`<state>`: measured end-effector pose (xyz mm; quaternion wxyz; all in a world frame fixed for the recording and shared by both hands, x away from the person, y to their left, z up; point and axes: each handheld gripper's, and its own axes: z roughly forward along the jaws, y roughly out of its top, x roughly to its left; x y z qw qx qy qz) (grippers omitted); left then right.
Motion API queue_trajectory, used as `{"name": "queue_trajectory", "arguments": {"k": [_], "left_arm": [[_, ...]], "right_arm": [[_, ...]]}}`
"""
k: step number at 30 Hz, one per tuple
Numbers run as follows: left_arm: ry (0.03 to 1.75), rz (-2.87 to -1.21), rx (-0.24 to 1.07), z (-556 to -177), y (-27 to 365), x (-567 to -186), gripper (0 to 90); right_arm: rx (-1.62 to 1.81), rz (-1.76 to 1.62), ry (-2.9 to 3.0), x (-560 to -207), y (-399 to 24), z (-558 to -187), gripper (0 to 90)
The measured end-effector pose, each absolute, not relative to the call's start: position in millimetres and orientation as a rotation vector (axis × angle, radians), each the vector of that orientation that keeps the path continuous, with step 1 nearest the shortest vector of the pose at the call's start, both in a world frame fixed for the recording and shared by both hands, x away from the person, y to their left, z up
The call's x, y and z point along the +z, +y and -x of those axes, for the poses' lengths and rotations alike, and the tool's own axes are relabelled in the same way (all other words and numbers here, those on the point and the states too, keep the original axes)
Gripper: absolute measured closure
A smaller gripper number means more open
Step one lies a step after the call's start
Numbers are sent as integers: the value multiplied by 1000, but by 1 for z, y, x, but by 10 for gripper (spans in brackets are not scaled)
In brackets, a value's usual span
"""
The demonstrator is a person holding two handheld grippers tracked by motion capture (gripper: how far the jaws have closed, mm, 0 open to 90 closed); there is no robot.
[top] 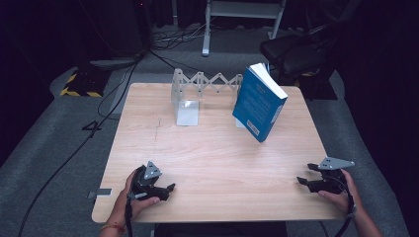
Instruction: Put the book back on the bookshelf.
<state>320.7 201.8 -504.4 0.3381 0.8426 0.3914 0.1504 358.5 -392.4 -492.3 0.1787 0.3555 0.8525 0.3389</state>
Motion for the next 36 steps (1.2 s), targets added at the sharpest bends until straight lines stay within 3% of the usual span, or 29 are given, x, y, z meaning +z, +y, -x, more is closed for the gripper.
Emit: {"name": "queue_trajectory", "arguments": {"k": [36], "left_arm": [[1021, -2195, 397, -320, 201, -504, 141]], "right_arm": [[1019, -1165, 2291, -504, -413, -348, 223]]}}
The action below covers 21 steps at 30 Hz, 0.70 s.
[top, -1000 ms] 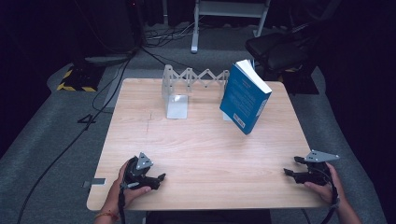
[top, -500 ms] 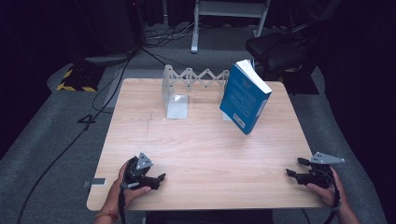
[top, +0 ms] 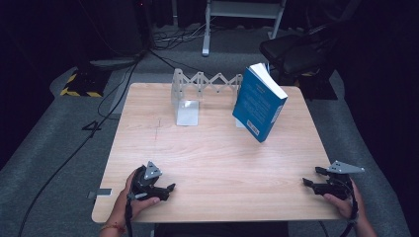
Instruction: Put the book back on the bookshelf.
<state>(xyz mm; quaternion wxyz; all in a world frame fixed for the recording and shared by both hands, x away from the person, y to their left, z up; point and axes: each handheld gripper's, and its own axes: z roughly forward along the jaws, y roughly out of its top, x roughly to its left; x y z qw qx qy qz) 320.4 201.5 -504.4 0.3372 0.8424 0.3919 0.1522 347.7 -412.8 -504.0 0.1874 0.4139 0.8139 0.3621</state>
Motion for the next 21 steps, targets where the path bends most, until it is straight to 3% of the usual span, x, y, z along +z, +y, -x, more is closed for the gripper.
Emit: {"name": "queue_trajectory", "arguments": {"k": [21], "left_arm": [[1023, -2196, 392, -322, 201, -504, 137]], "right_arm": [[1017, -1166, 2289, -504, -413, -348, 218]]}}
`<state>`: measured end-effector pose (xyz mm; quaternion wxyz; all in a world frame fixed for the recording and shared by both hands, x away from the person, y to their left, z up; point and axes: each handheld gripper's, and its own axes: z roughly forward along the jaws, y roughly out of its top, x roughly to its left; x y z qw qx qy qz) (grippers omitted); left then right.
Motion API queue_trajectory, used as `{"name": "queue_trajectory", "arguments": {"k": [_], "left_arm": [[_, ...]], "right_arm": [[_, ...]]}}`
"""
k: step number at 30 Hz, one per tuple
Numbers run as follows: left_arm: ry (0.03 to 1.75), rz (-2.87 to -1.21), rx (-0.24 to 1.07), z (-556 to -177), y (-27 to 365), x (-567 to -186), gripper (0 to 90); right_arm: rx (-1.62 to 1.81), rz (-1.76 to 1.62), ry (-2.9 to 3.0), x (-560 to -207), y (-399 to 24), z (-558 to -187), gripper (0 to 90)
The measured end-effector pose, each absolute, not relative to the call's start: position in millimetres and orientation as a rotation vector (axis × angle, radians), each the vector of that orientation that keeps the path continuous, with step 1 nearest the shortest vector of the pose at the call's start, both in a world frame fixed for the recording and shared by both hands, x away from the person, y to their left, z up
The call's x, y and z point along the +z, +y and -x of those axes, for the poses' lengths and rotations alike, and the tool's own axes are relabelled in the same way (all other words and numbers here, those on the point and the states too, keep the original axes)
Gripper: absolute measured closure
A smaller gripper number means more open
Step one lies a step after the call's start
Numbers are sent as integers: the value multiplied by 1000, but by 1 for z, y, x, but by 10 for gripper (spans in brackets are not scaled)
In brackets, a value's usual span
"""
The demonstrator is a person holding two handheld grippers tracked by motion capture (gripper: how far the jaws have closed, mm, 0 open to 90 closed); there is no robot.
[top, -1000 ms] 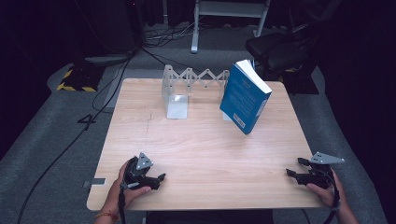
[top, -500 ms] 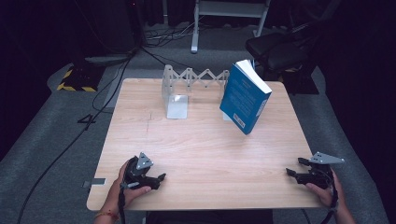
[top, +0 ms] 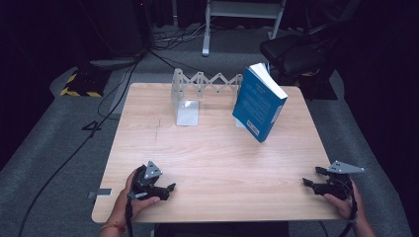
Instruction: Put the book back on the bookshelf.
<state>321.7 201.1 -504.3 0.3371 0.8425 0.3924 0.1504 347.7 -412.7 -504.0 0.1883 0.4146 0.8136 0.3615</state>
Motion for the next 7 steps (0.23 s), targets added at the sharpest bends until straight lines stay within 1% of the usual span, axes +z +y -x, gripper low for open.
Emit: {"name": "queue_trajectory", "arguments": {"k": [7], "left_arm": [[1025, -2196, 390, -322, 201, -504, 137]], "right_arm": [[1018, -1167, 2290, -504, -413, -348, 218]]}}
